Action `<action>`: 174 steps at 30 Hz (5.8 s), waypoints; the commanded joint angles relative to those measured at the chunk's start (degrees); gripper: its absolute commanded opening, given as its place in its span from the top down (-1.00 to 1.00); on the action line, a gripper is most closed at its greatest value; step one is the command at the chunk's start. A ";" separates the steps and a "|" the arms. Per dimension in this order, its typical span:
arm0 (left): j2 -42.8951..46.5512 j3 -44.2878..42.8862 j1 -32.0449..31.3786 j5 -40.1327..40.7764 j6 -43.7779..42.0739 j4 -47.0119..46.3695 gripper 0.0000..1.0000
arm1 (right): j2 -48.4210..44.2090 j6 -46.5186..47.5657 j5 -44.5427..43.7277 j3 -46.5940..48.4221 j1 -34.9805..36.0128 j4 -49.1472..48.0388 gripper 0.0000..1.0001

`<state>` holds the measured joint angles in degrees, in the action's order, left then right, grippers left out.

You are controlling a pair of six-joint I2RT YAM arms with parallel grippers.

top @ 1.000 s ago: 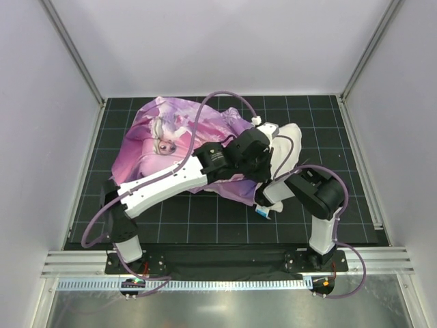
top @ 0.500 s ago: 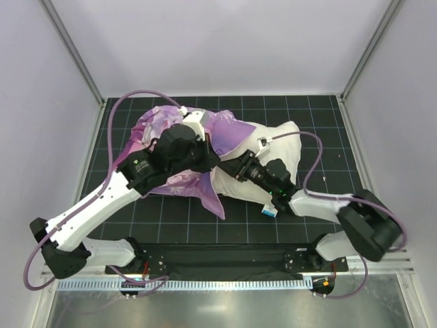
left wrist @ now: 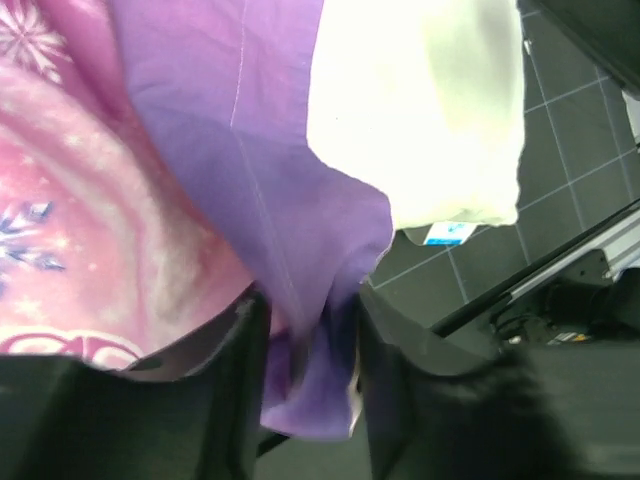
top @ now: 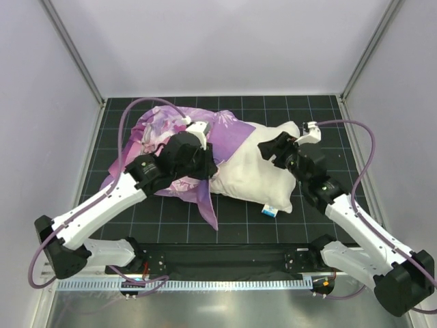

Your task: Put the pillow into the pillowcase

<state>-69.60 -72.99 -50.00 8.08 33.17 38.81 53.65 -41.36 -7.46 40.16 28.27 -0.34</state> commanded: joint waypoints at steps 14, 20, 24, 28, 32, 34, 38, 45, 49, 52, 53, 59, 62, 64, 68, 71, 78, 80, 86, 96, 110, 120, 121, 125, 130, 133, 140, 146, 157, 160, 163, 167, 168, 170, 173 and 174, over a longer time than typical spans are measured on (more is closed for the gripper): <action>-27.76 -41.33 -3.43 27.26 -15.39 24.74 -0.76 | 7.60 13.15 8.87 13.27 -14.82 17.57 -0.50; -42.95 -57.67 -5.02 19.89 -20.77 30.25 -0.59 | 9.72 13.85 11.33 14.77 -15.53 17.65 -0.50; -49.83 -61.47 -4.93 18.99 -21.48 32.91 -0.43 | 9.98 14.29 11.42 15.03 -15.79 17.57 -0.50; -53.09 -61.57 -3.89 19.78 -20.78 32.74 -0.30 | 10.25 14.38 11.77 14.95 -16.14 17.22 -0.50; -55.11 -61.57 -1.25 21.45 -18.58 33.00 -0.11 | 10.25 14.03 12.03 14.51 -16.23 16.69 -0.50; -55.99 -61.74 -0.37 21.63 -18.40 33.00 0.05 | 10.34 13.86 12.30 14.16 -16.32 16.16 -0.50; -57.75 -64.02 0.86 23.65 -18.23 33.87 0.46 | 11.39 13.42 13.26 13.54 -16.41 14.67 -0.49; -57.49 -69.90 3.06 17.52 -19.02 31.16 0.99 | 14.20 11.31 20.81 12.14 -16.32 8.70 -0.46; -55.21 -70.54 5.17 4.87 -15.87 26.16 1.00 | 18.40 7.71 25.92 12.39 -16.32 3.69 -0.40; -53.01 -67.73 5.61 -5.67 -13.40 18.10 1.00 | 23.41 4.55 28.20 12.75 -16.32 0.61 -0.30; -52.74 -67.11 5.53 -7.88 -11.30 15.88 0.99 | 25.26 1.75 29.60 11.96 -16.32 -4.62 -0.26; -55.81 -66.31 3.78 -23.97 2.05 -2.64 1.00 | 39.13 -9.60 31.90 5.82 -12.64 -27.14 0.33; -59.06 -68.77 0.01 -24.07 4.27 -8.98 1.00 | 48.17 -14.52 31.89 6.41 -7.02 -37.61 0.62; -60.55 -68.87 -1.50 -24.51 7.43 -12.42 1.00 | 51.54 -19.07 32.51 6.77 -4.12 -45.66 0.71; -60.74 -67.02 -3.00 -26.00 11.56 -17.44 1.00 | 56.39 -27.53 33.65 2.48 -4.18 -63.53 0.75; -56.80 -61.07 -1.60 -25.39 10.78 -17.54 1.00 | 54.74 -29.39 35.93 -0.78 -6.99 -69.70 0.74; -47.13 -52.35 2.45 -24.16 8.32 -17.63 0.99 | 46.82 -28.34 40.76 -5.62 -13.58 -69.19 0.27; -45.72 -51.20 3.06 -23.81 7.36 -16.92 1.00 | 43.74 -27.63 41.65 -5.62 -14.21 -66.47 -0.01; -42.02 -50.93 3.24 -22.40 5.24 -13.68 1.00 | 33.58 -20.88 44.99 -4.40 -18.25 -53.49 -0.39; -40.96 -51.28 3.07 -21.87 4.18 -11.39 1.00 | 11.14 5.84 26.37 4.48 -24.93 2.86 -0.60; -51.50 -61.03 -3.35 -20.12 5.32 -11.12 1.00 | 10.50 5.69 32.67 -7.54 -39.79 8.27 -0.65; -60.21 -66.12 -4.40 -21.61 9.89 -14.29 0.99 | 13.69 -2.40 41.75 -14.15 -31.89 -14.86 0.22; -61.26 -66.84 -4.75 -21.70 9.99 -14.29 1.00 | 13.24 -2.84 40.70 -13.62 -29.27 -15.04 0.33; -62.14 -68.77 -7.21 -21.52 10.60 -14.29 0.99 | 11.13 -3.37 39.63 -10.11 -22.76 -14.34 0.72; -61.27 -68.78 -8.80 -23.19 12.88 -15.60 1.00 | 5.26 -4.42 41.74 -8.52 -21.06 -15.22 0.92; -58.90 -68.78 -8.80 -23.54 14.37 -16.83 1.00 | -0.80 -3.29 39.64 -6.60 -21.06 -12.07 0.92; -54.59 -69.56 -10.72 -28.90 24.46 -27.26 1.00 | -10.65 5.06 24.53 10.18 -21.42 12.68 0.92; -58.19 -77.03 -16.70 -32.25 33.79 -36.85 1.00 | -17.69 10.50 5.56 25.30 -21.68 23.35 0.92; -53.01 -78.81 -22.27 -30.57 42.58 -53.65 0.99 | -13.78 20.27 12.18 52.81 -21.59 25.38 0.92; -44.42 -63.77 -18.14 -32.68 48.20 -63.09 0.99 | -3.35 19.75 23.17 62.64 -21.68 32.02 0.92; -34.40 -41.12 -10.84 -31.81 56.82 -72.53 0.99 | 1.98 17.03 34.34 64.35 -21.51 32.25 0.92; -21.92 -12.03 1.52 -30.75 62.44 -86.14 0.99 | 2.69 14.03 39.55 49.62 -17.65 24.43 0.92; -19.54 -5.56 3.74 -30.75 63.07 -88.09 0.99 | 2.69 15.34 38.15 47.57 -15.72 23.72 0.92; -13.12 9.44 8.75 -32.33 63.25 -89.43 0.99 | 3.13 17.10 32.18 42.05 -7.99 22.93 0.92; -4.35 24.05 19.72 -37.33 59.23 -87.86 0.99 | 5.49 18.16 22.71 34.32 2.99 17.94 0.92; -4.31 26.73 21.50 -38.39 58.25 -86.63 0.99 | 6.02 18.16 22.67 32.63 5.54 17.92 0.92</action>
<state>-83.09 -53.58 -34.39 -23.83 92.58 -39.09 61.08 -24.14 20.18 76.75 26.44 24.97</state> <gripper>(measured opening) 0.013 0.194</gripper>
